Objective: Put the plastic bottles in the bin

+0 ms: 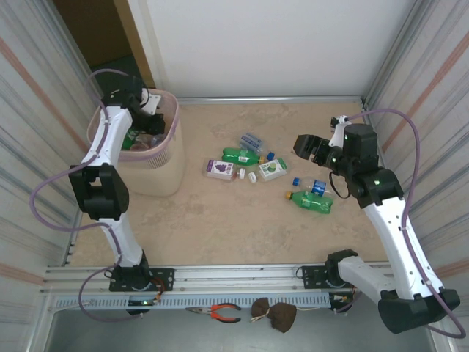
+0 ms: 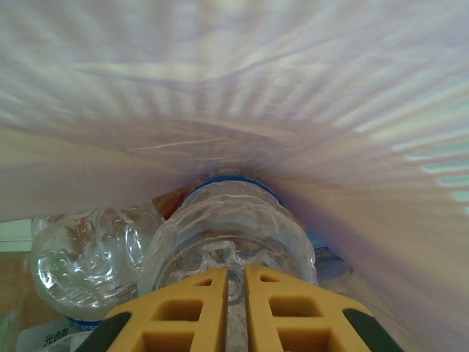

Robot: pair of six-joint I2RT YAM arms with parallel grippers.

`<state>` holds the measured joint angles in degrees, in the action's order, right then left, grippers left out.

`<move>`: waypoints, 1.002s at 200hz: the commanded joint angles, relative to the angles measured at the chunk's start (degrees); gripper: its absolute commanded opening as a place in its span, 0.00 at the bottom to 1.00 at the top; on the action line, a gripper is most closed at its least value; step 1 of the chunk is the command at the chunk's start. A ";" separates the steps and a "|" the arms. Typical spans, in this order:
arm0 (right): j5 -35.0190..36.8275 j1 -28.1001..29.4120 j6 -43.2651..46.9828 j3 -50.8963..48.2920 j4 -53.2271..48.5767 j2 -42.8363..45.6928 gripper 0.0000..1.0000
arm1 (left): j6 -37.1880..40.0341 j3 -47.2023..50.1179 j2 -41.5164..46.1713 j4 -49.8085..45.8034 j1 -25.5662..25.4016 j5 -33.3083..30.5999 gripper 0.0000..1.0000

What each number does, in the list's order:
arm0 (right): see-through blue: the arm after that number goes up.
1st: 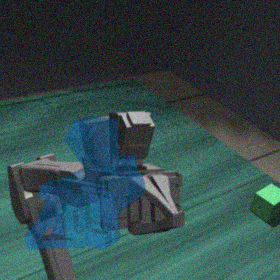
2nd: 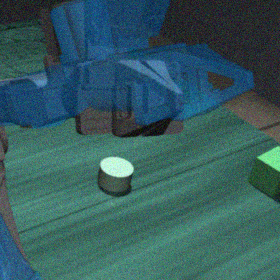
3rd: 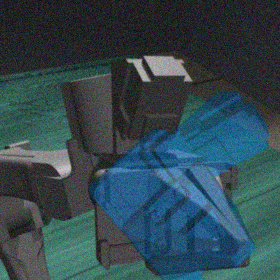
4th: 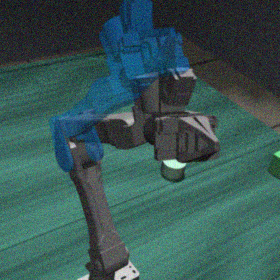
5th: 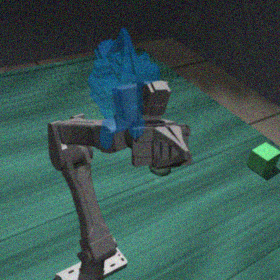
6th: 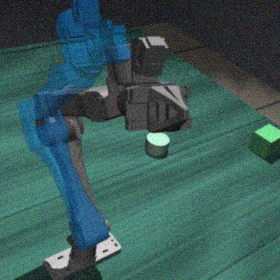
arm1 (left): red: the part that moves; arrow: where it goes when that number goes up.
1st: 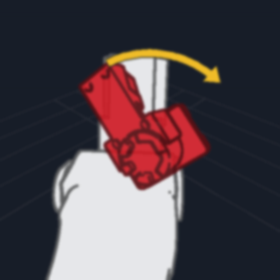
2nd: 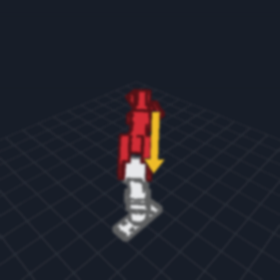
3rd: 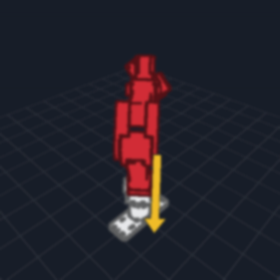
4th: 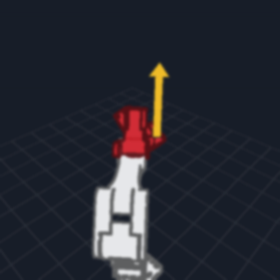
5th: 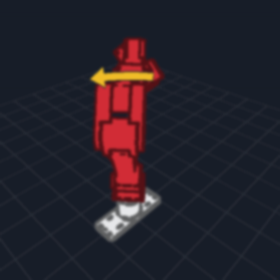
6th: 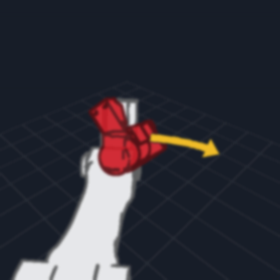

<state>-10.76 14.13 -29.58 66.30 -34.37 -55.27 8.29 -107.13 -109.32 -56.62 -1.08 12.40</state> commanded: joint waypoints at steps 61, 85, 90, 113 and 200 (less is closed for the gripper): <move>2.10 -0.33 1.31 -0.25 -4.08 -0.90 0.83 | -1.84 -1.24 6.09 2.06 0.49 1.93 0.18; 3.14 -0.33 2.50 0.01 -5.68 -1.07 0.83 | -2.19 -1.07 9.23 1.91 0.75 2.19 0.19; 3.41 -0.42 2.95 0.05 -5.90 -1.09 0.83 | -2.31 -1.06 9.88 1.74 0.76 2.22 0.19; 4.39 -0.43 5.26 0.91 -7.54 -4.42 0.83 | -2.58 -1.10 12.55 1.31 0.80 2.96 0.20; 4.82 -1.34 5.66 -1.49 -16.12 -9.24 0.79 | -4.54 2.92 22.60 0.93 0.27 10.37 0.24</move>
<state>-4.78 12.82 -24.97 66.35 -46.59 -63.35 5.34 -106.37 -90.59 -55.33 -0.71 18.50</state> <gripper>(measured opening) 0.811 0.236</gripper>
